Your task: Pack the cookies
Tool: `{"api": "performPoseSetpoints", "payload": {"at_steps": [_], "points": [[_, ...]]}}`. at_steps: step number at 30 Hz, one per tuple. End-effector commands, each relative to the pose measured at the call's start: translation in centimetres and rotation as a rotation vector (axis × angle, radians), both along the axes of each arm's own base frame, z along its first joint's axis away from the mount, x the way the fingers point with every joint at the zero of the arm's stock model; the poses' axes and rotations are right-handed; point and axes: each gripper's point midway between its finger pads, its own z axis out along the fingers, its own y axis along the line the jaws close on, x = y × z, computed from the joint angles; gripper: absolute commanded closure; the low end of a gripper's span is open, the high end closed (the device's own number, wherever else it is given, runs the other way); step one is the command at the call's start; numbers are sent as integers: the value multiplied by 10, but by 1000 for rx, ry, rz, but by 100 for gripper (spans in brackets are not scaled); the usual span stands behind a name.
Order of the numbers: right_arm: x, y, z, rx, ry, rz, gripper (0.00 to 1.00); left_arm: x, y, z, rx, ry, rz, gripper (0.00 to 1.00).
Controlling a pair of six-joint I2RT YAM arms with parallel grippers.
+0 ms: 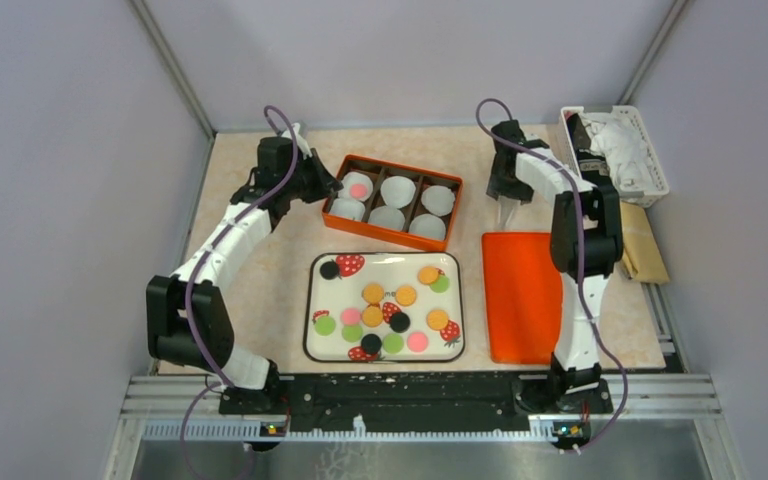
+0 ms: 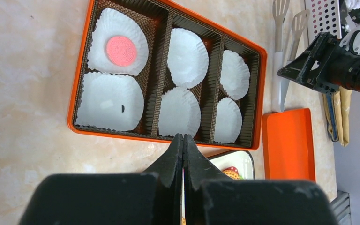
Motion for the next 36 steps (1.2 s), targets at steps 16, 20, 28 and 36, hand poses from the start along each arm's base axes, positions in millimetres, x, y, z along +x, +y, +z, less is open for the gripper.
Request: {"api": "performPoseSetpoints", "payload": {"at_steps": [16, 20, 28, 36], "points": [[19, -6, -26, 115, 49, -79, 39, -5, -3, 30, -7, -70, -28, 100], [28, -5, -21, 131, 30, -80, 38, -6, -4, 32, -10, -74, -33, 100], [28, -5, -49, 114, 107, -79, 38, -7, -2, 28, -1, -68, -31, 100], [31, 4, -41, 158, 78, -28, 80, -8, -4, 24, -8, -59, -38, 100]]}}
